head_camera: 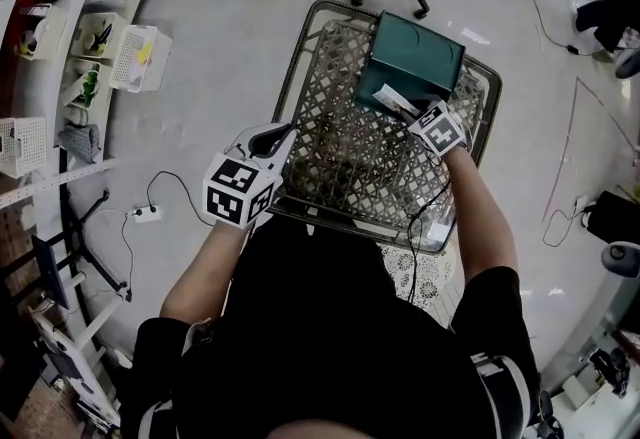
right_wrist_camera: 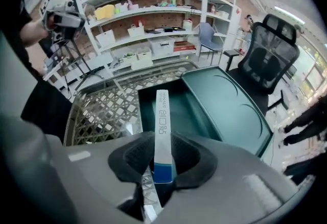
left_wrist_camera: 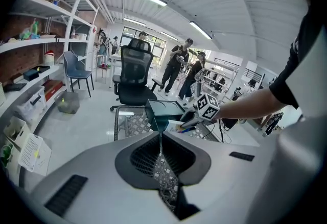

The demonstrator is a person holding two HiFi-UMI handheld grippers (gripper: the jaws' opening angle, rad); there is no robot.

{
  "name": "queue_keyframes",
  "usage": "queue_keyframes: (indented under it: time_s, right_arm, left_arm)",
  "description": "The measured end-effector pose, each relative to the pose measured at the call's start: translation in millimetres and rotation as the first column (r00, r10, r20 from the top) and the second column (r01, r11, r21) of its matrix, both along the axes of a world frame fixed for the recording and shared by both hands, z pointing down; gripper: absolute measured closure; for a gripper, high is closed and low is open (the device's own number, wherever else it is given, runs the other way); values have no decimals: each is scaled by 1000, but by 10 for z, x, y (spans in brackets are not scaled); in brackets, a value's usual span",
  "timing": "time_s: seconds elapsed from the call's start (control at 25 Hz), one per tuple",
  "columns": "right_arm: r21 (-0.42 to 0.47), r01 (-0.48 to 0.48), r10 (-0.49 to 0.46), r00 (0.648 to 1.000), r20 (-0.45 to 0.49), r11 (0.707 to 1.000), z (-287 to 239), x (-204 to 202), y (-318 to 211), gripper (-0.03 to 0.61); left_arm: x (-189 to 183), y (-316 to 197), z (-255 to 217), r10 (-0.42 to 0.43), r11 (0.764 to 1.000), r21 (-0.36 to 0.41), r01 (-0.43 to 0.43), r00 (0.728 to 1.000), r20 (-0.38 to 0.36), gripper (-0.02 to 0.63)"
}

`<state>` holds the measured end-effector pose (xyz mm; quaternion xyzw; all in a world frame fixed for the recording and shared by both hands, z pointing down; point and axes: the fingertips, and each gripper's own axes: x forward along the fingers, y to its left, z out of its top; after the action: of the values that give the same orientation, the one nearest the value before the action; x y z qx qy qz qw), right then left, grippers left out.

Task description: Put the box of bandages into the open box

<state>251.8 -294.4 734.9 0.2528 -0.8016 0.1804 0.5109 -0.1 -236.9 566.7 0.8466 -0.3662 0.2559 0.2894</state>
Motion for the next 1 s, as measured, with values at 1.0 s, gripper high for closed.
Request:
queue_keyframes:
  time_s: [1.0]
  right_arm:
    - [78, -98, 96, 995, 23, 992, 130, -123, -365, 426]
  left_arm:
    - [127, 136, 78, 1, 999, -32, 0, 1000, 32, 592]
